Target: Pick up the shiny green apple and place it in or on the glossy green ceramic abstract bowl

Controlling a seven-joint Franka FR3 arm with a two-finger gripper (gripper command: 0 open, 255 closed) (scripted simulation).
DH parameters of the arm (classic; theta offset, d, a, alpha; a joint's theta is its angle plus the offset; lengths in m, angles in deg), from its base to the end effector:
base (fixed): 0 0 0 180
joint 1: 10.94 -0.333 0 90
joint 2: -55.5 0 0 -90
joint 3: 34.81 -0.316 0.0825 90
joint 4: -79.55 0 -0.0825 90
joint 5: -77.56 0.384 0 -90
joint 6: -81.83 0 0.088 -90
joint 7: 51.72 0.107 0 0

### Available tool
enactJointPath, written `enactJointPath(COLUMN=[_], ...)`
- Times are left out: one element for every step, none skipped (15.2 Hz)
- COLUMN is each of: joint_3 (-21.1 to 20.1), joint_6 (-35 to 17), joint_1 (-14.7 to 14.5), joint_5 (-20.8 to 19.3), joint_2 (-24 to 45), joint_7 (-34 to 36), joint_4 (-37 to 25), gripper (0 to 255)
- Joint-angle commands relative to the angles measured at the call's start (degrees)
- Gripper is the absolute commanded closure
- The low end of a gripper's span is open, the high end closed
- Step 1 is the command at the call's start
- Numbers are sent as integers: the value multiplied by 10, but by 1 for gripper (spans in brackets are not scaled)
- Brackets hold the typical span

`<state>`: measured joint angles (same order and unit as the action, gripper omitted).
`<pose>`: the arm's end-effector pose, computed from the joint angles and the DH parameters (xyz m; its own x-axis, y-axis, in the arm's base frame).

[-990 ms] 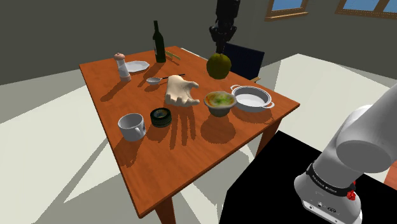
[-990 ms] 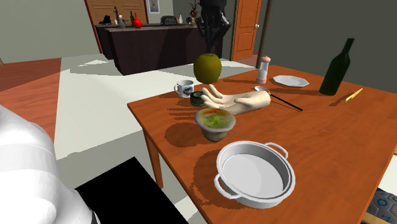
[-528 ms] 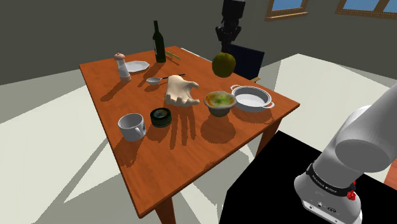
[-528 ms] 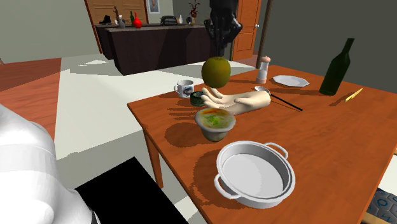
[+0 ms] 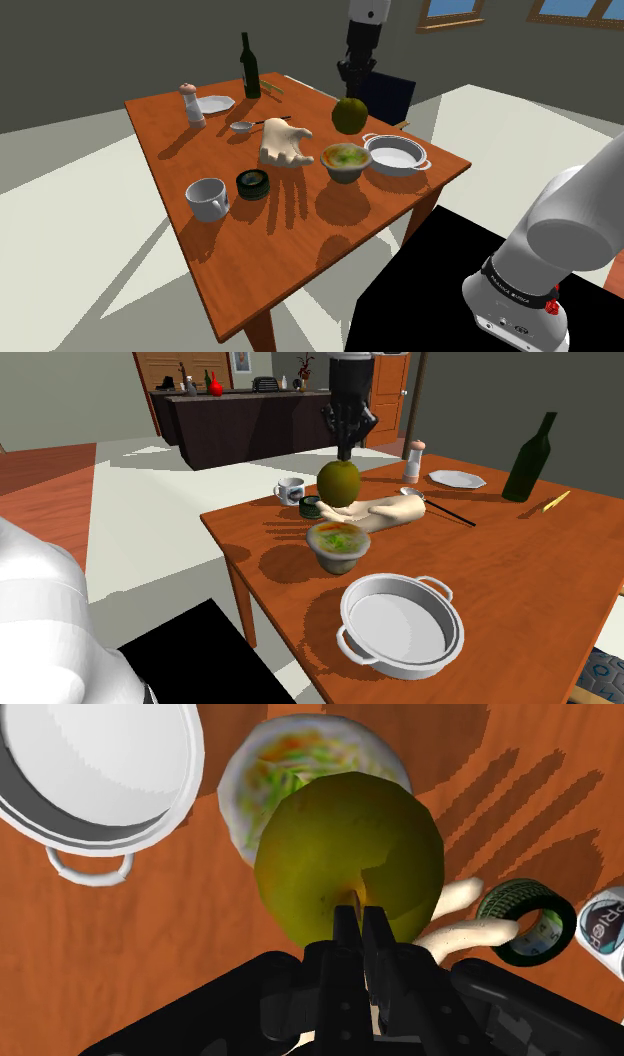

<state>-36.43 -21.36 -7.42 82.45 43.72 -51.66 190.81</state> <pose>0.5034 -0.0084 0.5764 0.9965 -0.0538 0.0638 -0.0487 -0.9957 -0.0784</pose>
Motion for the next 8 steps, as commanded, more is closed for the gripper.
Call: enactJointPath(joint_3=[0,0,0,0,0,0,0,0], joint_6=[-17,-24,-32,-40,-47,-55,-63,-70], joint_1=[0,0,0,0,0,0,0,0], joint_5=[0,1,1,1,1,1,2,2], joint_2=[-3,-3,-3,-3,-2,-2,-1,-1], joint_7=[-2,-3,-3,-4,-5,-5,-6,-6], joint_4=[19,27,35,42,49,57,64,71], gripper=[255,255,255,255,255,255,255,255])
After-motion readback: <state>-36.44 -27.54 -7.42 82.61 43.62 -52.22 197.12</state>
